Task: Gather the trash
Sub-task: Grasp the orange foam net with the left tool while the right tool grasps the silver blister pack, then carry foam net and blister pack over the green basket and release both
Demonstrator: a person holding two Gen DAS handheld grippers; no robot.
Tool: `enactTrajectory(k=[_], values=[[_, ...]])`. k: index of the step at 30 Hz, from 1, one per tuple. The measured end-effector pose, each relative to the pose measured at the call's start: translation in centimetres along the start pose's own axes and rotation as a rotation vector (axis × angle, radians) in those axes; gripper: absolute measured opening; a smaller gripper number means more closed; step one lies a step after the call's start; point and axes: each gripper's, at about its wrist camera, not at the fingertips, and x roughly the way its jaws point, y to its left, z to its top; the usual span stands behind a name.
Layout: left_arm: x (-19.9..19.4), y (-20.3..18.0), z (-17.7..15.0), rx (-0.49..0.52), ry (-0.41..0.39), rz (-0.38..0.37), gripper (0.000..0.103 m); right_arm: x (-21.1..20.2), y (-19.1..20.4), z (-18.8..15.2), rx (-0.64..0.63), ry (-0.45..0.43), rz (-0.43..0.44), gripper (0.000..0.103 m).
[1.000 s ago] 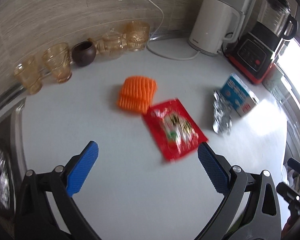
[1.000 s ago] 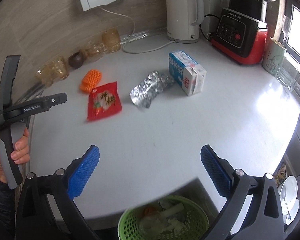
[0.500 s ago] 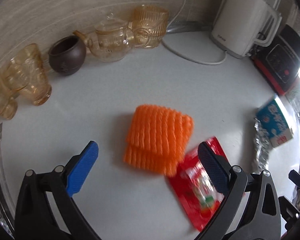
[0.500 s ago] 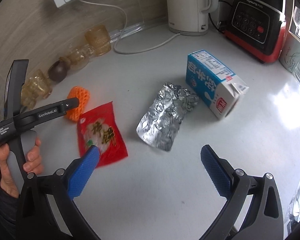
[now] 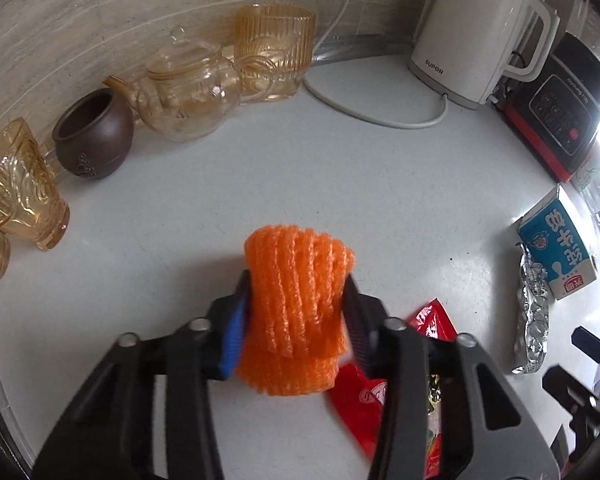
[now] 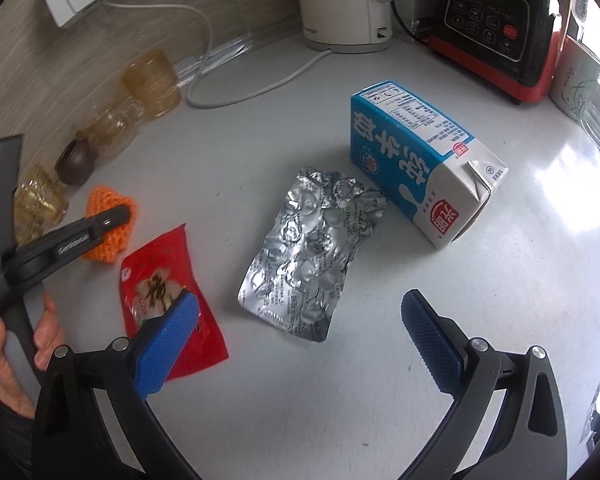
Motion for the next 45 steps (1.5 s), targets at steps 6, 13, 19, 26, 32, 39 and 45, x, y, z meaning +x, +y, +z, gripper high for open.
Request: enactTrajectory(k=[6, 13, 19, 26, 32, 39, 45], values=[[-1.9, 1.3, 0.1, -0.057, -0.033, -0.015, 0.034, 0.7, -0.7, 0.7, 0.083, -0.017, -0.03, 0.101], [-6.3, 0.4, -1.0, -0.024, -0.093, 0.023, 0.034, 2.8, -0.1, 1.8, 0.12, -0.018, -0.099, 0.1], [-8.1, -0.5, -2.5, -0.038, -0.097, -0.022, 0.034, 4.4, -0.2, 2.3, 0.139, -0.002, -0.12, 0.085], [-8.8, -1.6, -3.9, -0.011, -0.079, -0.045, 0.034, 4.4, 0.5, 2.6, 0.085, -0.009, -0.148, 0.059], [-9.6, -1.5, -4.5, -0.03, -0.077, -0.065, 0.034, 4.1, 0.8, 2.3, 0.043, -0.017, -0.141, 0.054], [-11.4, -1.8, -6.1, -0.021, -0.082, -0.065, 0.034, 0.1, 1.4, 1.4, -0.017, -0.066, -0.118, 0.054], [-13.6, -3.8, -8.8, -0.003, -0.067, -0.095, 0.034, -4.8, 2.1, -1.5, -0.106, -0.095, -0.103, 0.054]])
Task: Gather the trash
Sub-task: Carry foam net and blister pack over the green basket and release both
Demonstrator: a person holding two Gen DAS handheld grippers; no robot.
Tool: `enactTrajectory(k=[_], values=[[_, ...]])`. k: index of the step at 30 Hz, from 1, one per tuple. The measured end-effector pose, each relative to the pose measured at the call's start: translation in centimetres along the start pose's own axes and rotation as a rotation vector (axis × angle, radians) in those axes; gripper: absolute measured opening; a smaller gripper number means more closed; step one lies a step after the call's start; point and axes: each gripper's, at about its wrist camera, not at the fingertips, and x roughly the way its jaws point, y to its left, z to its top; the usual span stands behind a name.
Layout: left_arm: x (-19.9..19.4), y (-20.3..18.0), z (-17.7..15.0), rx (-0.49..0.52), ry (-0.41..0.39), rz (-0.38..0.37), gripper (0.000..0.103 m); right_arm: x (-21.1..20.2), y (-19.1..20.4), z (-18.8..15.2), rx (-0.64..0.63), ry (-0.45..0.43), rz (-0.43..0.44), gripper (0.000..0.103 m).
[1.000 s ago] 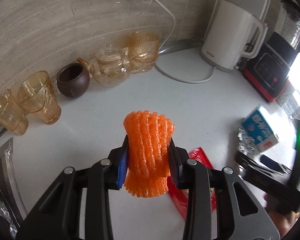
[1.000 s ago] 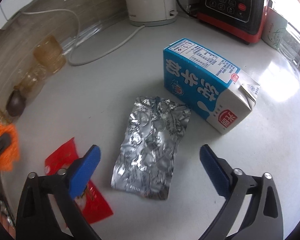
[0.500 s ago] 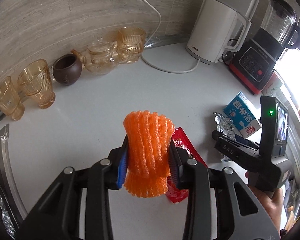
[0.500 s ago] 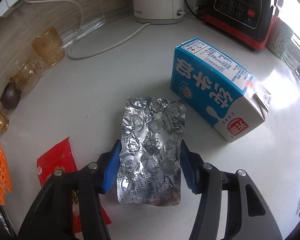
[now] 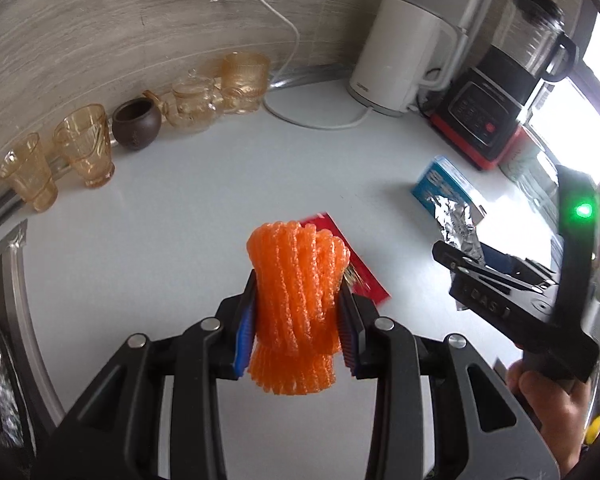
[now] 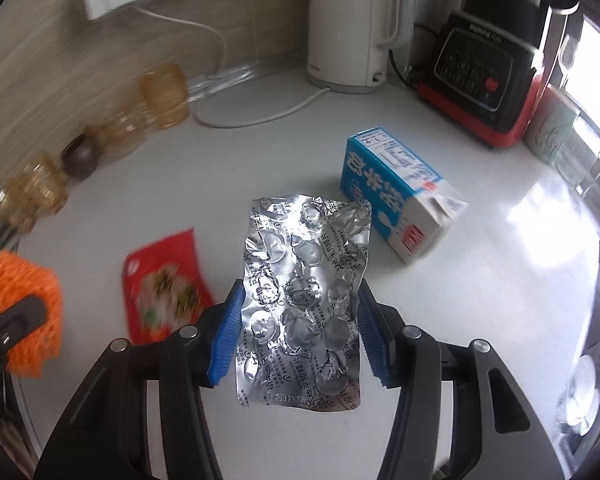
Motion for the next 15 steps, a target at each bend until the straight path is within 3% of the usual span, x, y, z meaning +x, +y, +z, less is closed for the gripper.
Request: enactTrajectory(k=[15], values=[[-4.4, -7.5, -9.2, 0.054, 0.08, -0.093, 0.034, -9.3, -5.2, -10.6, -0.093, 0.007, 0.137, 0.055]])
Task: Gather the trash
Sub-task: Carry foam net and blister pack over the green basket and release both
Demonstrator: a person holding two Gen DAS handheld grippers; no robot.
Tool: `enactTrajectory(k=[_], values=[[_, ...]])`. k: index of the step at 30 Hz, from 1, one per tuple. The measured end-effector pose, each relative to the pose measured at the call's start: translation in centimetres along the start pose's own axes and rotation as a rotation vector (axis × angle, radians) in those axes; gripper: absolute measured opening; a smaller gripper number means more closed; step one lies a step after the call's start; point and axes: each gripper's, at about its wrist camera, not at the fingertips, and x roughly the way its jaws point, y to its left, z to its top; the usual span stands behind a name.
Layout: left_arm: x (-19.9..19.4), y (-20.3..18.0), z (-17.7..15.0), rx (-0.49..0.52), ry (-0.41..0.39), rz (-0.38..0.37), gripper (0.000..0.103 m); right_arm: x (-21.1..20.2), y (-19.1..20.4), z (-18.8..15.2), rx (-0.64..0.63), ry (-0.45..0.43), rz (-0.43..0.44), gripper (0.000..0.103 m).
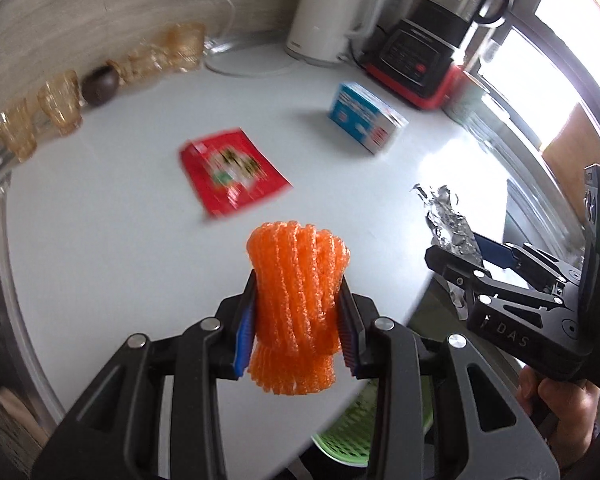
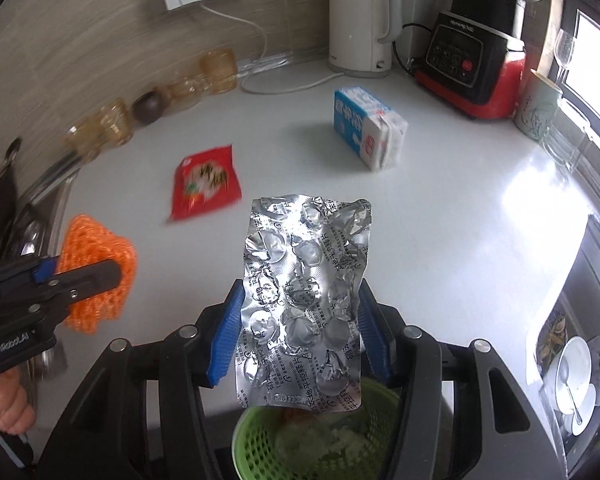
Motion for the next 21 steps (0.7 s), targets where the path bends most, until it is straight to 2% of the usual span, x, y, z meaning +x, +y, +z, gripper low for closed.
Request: enactTrajectory(k=[11, 21], values=[[-0.4, -5.2, -6.0, -0.011, 0.055, 0.031, 0.035, -3.2, -3.3, -8.1, -0.062, 0.093, 0.09, 0.055], [-0.4, -7.6, -9.4, -0.039, 0.089, 0.084, 0.035, -4.1, -4.8, -12.7, -0.138, 0.135, 0.139, 0.055]])
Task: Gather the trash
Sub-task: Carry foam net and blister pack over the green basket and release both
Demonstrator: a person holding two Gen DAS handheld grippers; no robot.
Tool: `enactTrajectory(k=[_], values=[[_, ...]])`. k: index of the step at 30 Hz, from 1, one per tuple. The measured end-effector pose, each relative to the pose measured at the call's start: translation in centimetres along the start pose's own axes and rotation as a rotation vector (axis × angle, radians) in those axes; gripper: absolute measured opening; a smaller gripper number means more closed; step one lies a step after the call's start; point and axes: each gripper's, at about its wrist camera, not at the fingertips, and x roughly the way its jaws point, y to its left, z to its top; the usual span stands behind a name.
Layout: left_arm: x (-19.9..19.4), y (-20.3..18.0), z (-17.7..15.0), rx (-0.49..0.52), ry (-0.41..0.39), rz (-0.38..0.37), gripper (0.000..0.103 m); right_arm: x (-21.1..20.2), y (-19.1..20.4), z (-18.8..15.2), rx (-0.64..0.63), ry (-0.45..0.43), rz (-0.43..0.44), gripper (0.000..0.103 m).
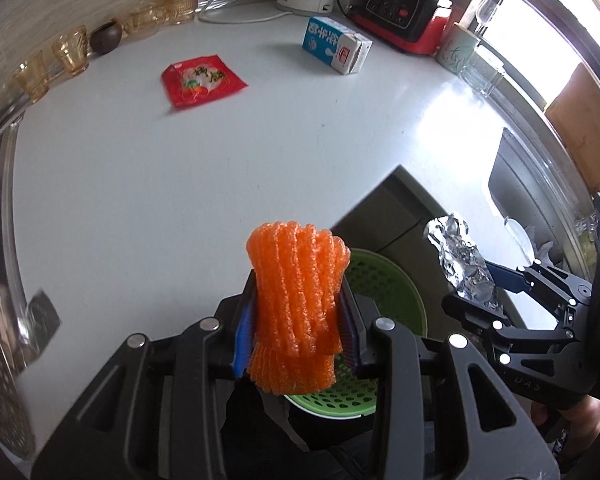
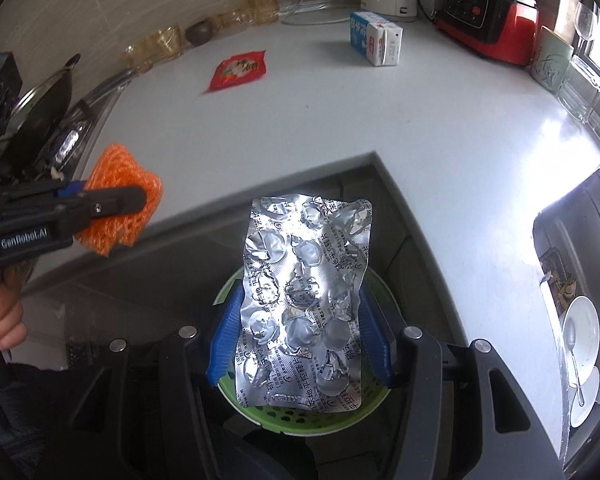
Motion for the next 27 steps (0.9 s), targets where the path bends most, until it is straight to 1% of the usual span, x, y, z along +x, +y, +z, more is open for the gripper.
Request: enactTrajectory(k=[7, 10, 12, 15, 20, 27], values=[[-0.2, -0.5, -1.2, -0.03, 0.006, 0.012, 0.035, 0.4, -0.5, -1.9, -0.034, 0.024, 0.023, 0.055], [-0.3, -0.9, -1.5, -0.028, 0.006, 0.015, 0.035, 0.9, -0.2, -2.3, -0.055, 0.037, 0.03, 0.058], [-0.3, -1.2, -1.7, -0.026, 0.008, 0.016, 0.035, 1.3, -0.3, -2.5, -0.051, 0.055, 0.027, 0.068], [-0.1, -1.5, -2.0, -0.022, 0.017, 0.018, 0.035, 1.2, -0.6, -2.6, -0.031, 0.052, 0.021, 0.079], [0.4, -1.9, -2.3, -0.03, 0.036, -0.004, 0.035, 0.2, -1.4, -2.5, 0.007, 0.021, 0.025, 0.082], [1.2, -3.3, -2.9, 0.003, 0.063, -0.022, 0.035, -1.3, -3.0, -2.2, 0.042, -0.02, 0.013, 0.082]])
